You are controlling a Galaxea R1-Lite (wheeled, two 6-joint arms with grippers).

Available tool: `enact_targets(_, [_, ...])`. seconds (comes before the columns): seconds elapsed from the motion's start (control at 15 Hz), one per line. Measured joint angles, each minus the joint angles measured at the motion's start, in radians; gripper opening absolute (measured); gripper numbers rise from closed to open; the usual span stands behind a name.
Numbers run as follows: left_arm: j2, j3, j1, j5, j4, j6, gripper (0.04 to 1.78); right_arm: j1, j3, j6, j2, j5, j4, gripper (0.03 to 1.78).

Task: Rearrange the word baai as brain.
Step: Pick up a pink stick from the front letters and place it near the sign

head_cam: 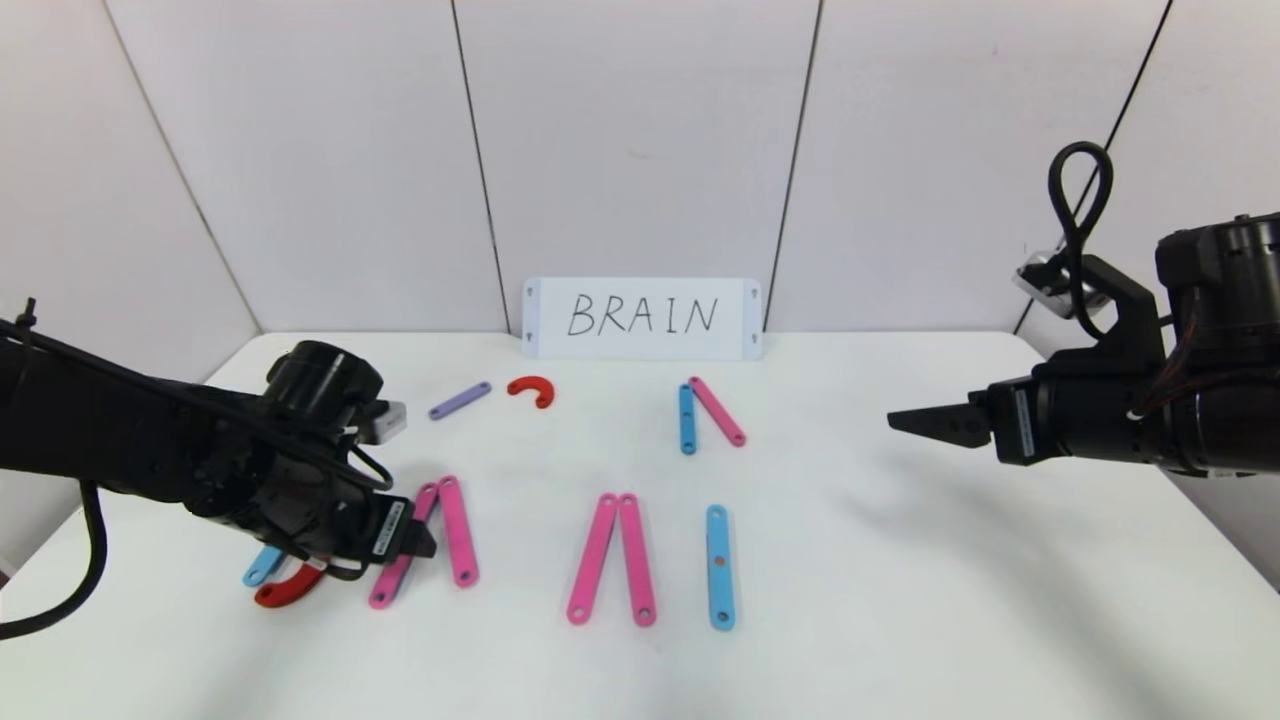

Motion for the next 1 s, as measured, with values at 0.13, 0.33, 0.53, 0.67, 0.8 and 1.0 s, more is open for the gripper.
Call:
enact_targets(0.13, [0.008, 0.0, 0.0, -0.001, 0.0, 0.0, 1.25, 0.0, 0.0, 0.0, 0.0, 0.0, 0.0, 1.73])
enact_targets(0.33, [0.02, -0.002, -0.001, -0.001, 0.0, 0.001, 0.68, 0.001, 0.0, 0.0, 0.0, 0.0, 0.001, 1.73])
enact_targets(0.53, [0.025, -0.002, -0.004, -0.001, 0.0, 0.0, 0.31, 0.002, 0.001, 0.0, 0.0, 0.0, 0.001, 1.73])
enact_targets(0.67, [0.025, -0.002, -0.004, 0.0, 0.0, 0.0, 0.3, 0.002, 0.001, 0.0, 0.0, 0.0, 0.001, 1.73])
enact_targets(0.8, [0.021, -0.002, -0.004, 0.0, 0.0, 0.0, 0.3, 0.003, 0.003, -0.001, 0.0, 0.0, 0.001, 1.73])
enact_targets(1.0, [-0.003, -0.001, -0.004, 0.0, 0.001, -0.003, 0.3, 0.003, 0.006, -0.001, -0.001, 0.0, 0.0, 1.73])
